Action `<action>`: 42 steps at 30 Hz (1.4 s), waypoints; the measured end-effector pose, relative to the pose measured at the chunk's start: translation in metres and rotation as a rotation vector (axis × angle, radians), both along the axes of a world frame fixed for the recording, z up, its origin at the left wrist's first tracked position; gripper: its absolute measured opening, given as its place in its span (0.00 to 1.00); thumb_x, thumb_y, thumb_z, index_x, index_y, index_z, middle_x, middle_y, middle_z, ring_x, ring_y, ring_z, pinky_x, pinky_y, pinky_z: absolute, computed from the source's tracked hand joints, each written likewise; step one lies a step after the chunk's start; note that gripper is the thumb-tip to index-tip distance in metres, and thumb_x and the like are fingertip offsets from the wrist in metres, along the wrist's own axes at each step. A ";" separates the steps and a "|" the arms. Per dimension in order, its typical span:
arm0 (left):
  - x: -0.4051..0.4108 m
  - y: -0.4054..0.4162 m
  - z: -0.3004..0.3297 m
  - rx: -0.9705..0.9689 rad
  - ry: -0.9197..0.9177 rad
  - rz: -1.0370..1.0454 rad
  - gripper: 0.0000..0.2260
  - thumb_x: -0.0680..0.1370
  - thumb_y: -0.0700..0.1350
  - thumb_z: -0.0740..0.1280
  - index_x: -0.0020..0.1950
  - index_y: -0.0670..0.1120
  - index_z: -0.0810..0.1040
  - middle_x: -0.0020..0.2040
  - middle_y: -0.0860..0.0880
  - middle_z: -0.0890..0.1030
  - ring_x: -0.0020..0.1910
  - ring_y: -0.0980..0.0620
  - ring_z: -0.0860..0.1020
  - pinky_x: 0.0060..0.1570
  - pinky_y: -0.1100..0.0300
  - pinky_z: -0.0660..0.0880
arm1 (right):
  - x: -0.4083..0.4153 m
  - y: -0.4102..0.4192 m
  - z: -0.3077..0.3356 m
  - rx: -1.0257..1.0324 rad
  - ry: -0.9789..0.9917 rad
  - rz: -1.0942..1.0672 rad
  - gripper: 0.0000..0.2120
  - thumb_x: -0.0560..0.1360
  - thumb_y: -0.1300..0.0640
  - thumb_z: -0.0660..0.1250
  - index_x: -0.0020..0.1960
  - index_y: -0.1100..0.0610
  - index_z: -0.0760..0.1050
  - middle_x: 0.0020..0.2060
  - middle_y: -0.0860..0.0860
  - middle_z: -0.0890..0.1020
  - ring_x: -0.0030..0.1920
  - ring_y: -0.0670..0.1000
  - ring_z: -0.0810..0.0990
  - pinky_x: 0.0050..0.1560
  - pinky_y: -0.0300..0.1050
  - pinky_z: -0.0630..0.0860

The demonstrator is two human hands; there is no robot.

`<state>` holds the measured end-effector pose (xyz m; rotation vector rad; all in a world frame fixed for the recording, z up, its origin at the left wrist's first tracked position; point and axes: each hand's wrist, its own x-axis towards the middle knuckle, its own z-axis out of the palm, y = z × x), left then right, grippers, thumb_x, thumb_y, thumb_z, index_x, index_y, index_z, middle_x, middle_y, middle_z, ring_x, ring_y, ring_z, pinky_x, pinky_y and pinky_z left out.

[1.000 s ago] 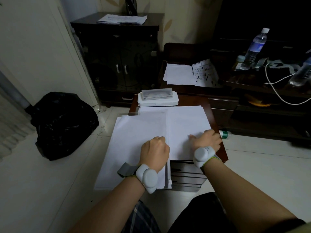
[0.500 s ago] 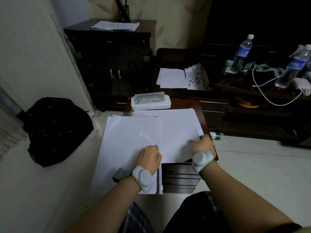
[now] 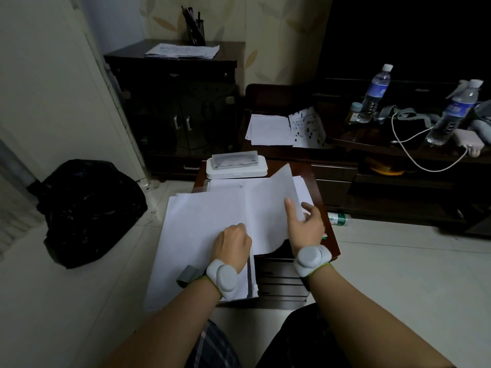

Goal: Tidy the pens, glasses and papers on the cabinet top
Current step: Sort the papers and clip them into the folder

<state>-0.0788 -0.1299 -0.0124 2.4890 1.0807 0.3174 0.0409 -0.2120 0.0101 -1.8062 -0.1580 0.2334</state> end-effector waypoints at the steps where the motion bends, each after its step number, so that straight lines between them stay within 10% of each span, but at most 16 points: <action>1: 0.000 -0.001 0.002 0.006 -0.020 0.013 0.14 0.78 0.38 0.56 0.32 0.44 0.60 0.36 0.44 0.70 0.35 0.46 0.69 0.33 0.57 0.61 | -0.005 0.001 -0.002 0.078 0.061 -0.004 0.25 0.71 0.43 0.70 0.62 0.55 0.71 0.36 0.43 0.77 0.45 0.49 0.78 0.50 0.44 0.74; 6: -0.003 0.000 0.011 0.009 -0.096 0.065 0.08 0.78 0.38 0.56 0.39 0.41 0.66 0.39 0.40 0.75 0.35 0.46 0.70 0.33 0.57 0.62 | -0.024 0.001 -0.016 0.173 0.156 0.019 0.21 0.69 0.50 0.74 0.57 0.57 0.72 0.40 0.47 0.77 0.45 0.49 0.77 0.50 0.39 0.71; 14: -0.011 0.004 0.022 0.033 -0.156 0.087 0.09 0.78 0.38 0.57 0.43 0.36 0.74 0.40 0.39 0.78 0.36 0.43 0.73 0.34 0.54 0.67 | -0.023 0.011 -0.029 -0.339 0.131 0.173 0.15 0.75 0.64 0.61 0.31 0.60 0.63 0.37 0.61 0.73 0.40 0.56 0.71 0.40 0.43 0.64; 21: -0.014 0.009 0.026 0.041 -0.156 0.095 0.09 0.78 0.39 0.57 0.44 0.36 0.75 0.39 0.39 0.78 0.38 0.43 0.75 0.35 0.54 0.69 | 0.012 -0.001 0.004 -0.285 -0.035 -0.125 0.11 0.79 0.63 0.55 0.58 0.68 0.69 0.55 0.67 0.77 0.56 0.66 0.75 0.53 0.51 0.71; 29: -0.008 0.006 0.022 0.019 -0.126 0.097 0.10 0.78 0.39 0.57 0.47 0.36 0.75 0.42 0.40 0.79 0.40 0.42 0.76 0.36 0.55 0.69 | 0.055 -0.031 0.011 -0.229 0.084 -0.370 0.16 0.78 0.67 0.54 0.65 0.67 0.64 0.61 0.63 0.75 0.61 0.62 0.74 0.59 0.48 0.68; 42: -0.007 0.005 0.023 0.029 -0.088 0.105 0.07 0.78 0.39 0.57 0.42 0.40 0.72 0.41 0.39 0.79 0.36 0.45 0.72 0.34 0.57 0.67 | 0.051 -0.035 -0.003 -0.361 0.138 -0.159 0.15 0.78 0.68 0.56 0.64 0.67 0.66 0.62 0.61 0.75 0.63 0.60 0.74 0.62 0.47 0.68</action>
